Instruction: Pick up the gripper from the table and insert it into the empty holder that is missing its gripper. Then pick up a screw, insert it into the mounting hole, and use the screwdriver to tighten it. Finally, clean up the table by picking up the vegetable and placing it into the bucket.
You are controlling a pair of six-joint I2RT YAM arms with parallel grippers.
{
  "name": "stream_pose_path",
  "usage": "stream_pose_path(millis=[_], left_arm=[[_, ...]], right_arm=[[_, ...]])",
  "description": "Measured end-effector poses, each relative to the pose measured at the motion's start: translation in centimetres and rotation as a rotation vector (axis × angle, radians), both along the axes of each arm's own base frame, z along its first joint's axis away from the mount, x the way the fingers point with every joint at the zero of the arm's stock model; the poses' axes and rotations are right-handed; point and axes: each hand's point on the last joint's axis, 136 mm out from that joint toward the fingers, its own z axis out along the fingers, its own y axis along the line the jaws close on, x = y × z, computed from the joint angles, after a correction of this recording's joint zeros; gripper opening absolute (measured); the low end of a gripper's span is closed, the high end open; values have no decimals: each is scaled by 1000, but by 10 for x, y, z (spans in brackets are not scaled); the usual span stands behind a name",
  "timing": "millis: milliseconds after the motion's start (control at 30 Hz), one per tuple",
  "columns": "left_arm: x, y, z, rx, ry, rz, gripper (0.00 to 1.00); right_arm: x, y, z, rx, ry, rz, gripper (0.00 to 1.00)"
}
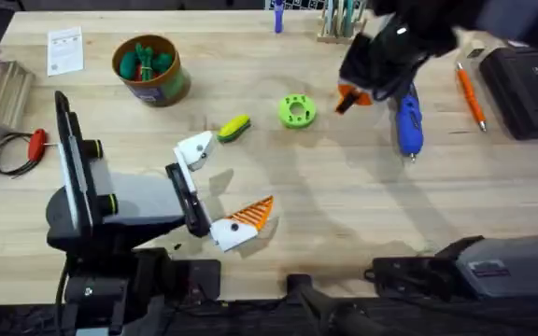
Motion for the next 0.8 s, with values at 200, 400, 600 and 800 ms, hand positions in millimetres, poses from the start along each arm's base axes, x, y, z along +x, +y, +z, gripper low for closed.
stream_pose_path(millis=[200,400,600,800], left_arm=[[0,0,0,0,0,0,986],[0,0,0,0,0,0,985],[0,0,0,0,0,0,985],[0,0,0,0,0,0,985]], right_arm=[[-6,4,36,69,-93,36,9],[5,36,60,228,-234,218,9],[-3,53,56,413,-322,402,9],[-25,75,47,674,-399,621,9]])
